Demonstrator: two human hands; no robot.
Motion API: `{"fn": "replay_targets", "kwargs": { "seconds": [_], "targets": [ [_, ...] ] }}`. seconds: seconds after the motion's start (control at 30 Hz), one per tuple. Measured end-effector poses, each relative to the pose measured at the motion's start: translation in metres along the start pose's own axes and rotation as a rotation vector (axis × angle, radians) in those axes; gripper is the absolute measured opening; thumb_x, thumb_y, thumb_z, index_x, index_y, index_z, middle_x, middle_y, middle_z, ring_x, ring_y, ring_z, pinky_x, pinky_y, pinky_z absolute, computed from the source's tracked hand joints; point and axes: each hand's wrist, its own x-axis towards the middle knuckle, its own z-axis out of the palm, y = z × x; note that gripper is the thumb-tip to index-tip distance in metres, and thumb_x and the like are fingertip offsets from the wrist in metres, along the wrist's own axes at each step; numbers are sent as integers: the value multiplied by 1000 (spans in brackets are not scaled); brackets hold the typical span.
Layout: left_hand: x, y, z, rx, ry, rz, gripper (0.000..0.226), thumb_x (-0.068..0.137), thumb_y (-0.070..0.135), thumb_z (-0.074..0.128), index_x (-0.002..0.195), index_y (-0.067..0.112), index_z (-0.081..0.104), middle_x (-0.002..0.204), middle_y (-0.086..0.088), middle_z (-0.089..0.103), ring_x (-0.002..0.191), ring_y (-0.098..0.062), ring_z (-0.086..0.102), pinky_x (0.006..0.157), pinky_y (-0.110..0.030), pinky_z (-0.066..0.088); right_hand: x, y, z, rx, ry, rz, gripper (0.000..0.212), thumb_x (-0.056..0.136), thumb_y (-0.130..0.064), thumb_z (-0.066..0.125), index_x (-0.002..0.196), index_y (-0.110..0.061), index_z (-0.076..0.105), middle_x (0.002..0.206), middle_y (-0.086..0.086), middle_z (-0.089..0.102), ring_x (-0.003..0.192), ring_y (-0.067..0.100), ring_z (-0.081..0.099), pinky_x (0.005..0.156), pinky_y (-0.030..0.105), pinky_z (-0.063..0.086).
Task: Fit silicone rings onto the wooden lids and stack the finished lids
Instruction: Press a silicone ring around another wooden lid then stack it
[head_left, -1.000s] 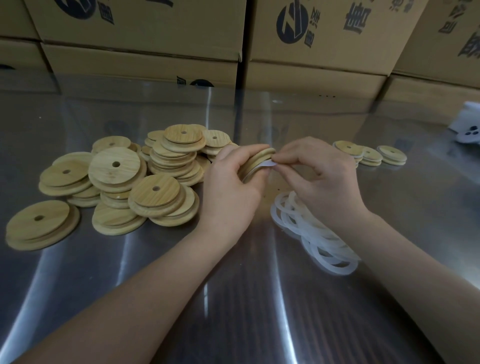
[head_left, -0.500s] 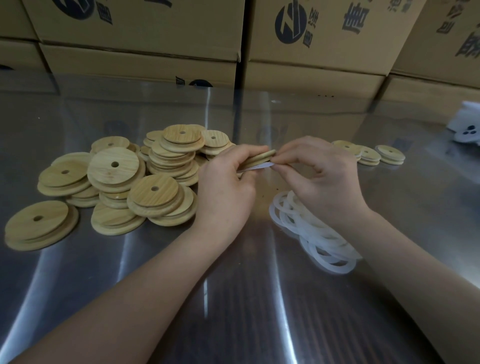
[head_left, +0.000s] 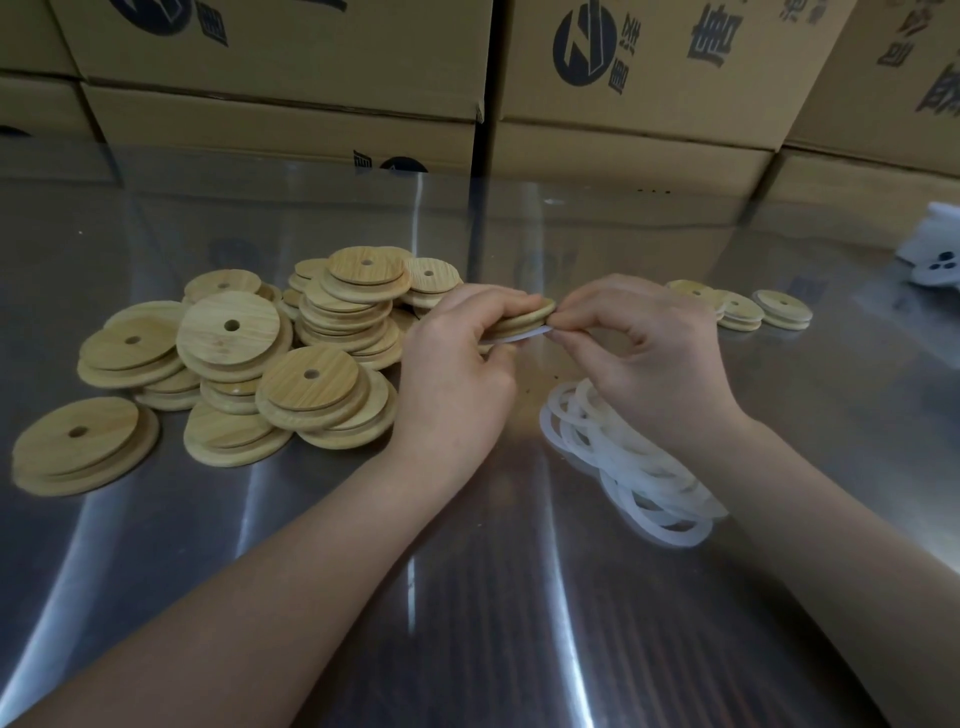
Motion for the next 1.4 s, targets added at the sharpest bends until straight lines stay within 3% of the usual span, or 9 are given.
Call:
{"fn": "replay_targets", "kwargs": {
  "seconds": [0.23,0.4,0.57,0.9,1.1,1.4],
  "targets": [
    [-1,2,-1,-2,-23,-36,36,79,-10,67,105,13,73,97,6,68,96,-2,61,87,-17,48,1,2,-1,14,-33,12,2,81,1,75,82,2,74,81,12,70,78,22,67,76,27,53],
    [-2,5,-1,-70,-24,-84,32,81,-5,67,105,15,73,95,6,69,94,-6,63,86,-28,52,1,3,-2,33,-44,51,4,82,0,73,87,-1,73,84,8,70,81,20,66,78,25,52],
    [-2,7,-2,-137,-31,-140,30,83,-2,67,105,17,72,92,10,69,90,-4,64,84,-26,52,0,6,-2,65,-40,119,4,83,-1,73,87,-2,73,84,8,69,82,19,66,74,34,55],
    [0,5,-1,-225,-79,-240,28,84,9,74,109,22,71,98,12,71,97,-2,66,91,-28,53,0,5,0,193,-81,242,5,86,-1,69,87,-4,72,99,8,68,97,9,62,82,14,48],
    [2,5,-1,-192,-77,-213,30,83,4,72,94,32,68,86,17,69,89,1,64,86,-21,50,2,1,-1,242,-89,314,10,86,-1,68,86,-10,70,92,0,69,92,11,65,83,22,51],
    [3,5,-3,-184,-107,-203,25,84,4,71,99,24,71,90,14,70,91,0,65,85,-17,49,3,-2,-1,275,-58,396,12,85,-3,69,86,-15,69,89,-2,71,89,13,67,82,33,56]
  ]
}}
